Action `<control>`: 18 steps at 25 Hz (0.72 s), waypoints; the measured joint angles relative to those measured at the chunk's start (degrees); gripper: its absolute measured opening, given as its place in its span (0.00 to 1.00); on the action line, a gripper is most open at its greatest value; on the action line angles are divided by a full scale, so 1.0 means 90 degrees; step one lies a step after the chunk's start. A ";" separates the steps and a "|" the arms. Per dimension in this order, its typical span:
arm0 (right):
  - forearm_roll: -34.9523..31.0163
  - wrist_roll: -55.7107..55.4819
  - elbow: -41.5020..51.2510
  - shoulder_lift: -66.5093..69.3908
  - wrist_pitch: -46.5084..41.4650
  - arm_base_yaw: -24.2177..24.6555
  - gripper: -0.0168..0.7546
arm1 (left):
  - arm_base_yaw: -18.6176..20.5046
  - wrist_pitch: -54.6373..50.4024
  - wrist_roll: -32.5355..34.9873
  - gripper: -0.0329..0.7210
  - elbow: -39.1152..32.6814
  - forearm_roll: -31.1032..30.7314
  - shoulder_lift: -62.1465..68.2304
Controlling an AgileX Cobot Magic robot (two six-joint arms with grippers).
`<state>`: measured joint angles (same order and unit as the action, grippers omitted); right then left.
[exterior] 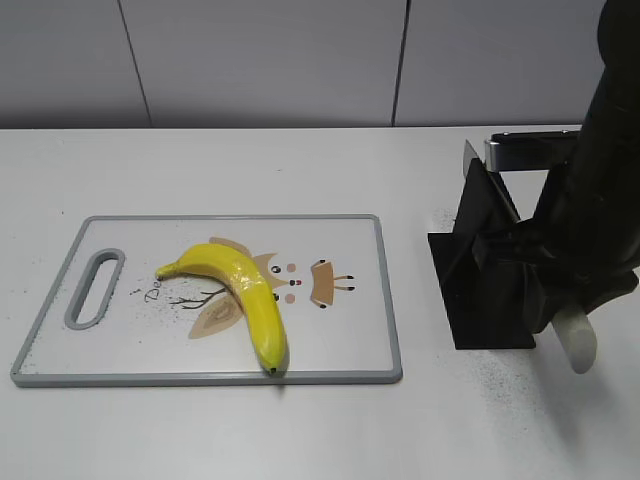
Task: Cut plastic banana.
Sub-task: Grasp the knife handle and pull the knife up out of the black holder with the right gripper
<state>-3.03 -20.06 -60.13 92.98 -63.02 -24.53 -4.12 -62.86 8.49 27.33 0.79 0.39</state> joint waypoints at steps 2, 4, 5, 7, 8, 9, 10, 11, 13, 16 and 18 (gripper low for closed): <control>-0.0005 -0.0023 0.0000 0.0000 0.0000 0.0000 0.24 | 0.0000 0.0000 0.0000 0.82 0.0000 0.0000 0.0000; -0.0017 -0.0053 0.0000 0.0000 0.0000 0.0000 0.24 | 0.0000 0.0000 0.0000 0.82 0.0000 0.0000 0.0000; -0.0016 -0.0067 0.0000 -0.0022 0.0000 0.0000 0.24 | 0.0000 0.0000 0.0000 0.82 0.0000 0.0000 0.0000; -0.0038 -0.0091 0.0000 -0.0125 -0.0005 0.0000 0.24 | 0.0000 0.0000 0.0000 0.82 0.0000 0.0000 0.0000; -0.0077 -0.0105 0.0000 -0.0190 -0.0005 0.0000 0.24 | 0.0000 0.0000 0.0000 0.82 0.0000 0.0000 0.0000; -0.0138 -0.0147 0.0000 -0.0280 0.0001 0.0000 0.24 | 0.0000 0.0000 0.0000 0.82 0.0000 0.0000 0.0000; -0.0152 -0.0163 0.0000 -0.0370 -0.0007 -0.0006 0.24 | 0.0000 0.0000 0.0000 0.82 0.0000 0.0000 0.0000; -0.0159 -0.0174 0.0000 -0.0443 -0.0007 -0.0006 0.24 | 0.0000 0.0000 0.0000 0.82 0.0000 0.0000 0.0000; -0.0159 -0.0191 0.0000 -0.0610 -0.0007 -0.0006 0.24 | 0.0000 0.0000 0.0000 0.82 0.0000 0.0000 0.0000; -0.0100 -0.0283 0.0000 -0.0825 -0.0007 -0.0006 0.24 | 0.0000 0.0000 0.0000 0.82 0.0000 0.0000 0.0000; -0.0027 -0.0322 0.0000 -0.0962 -0.0007 -0.0013 0.23 | 0.0000 0.0000 0.0000 0.82 0.0000 0.0000 0.0000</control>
<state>-3.28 -22.96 -60.13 84.32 -63.08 -24.64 -4.12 -62.86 8.49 27.33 0.79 0.39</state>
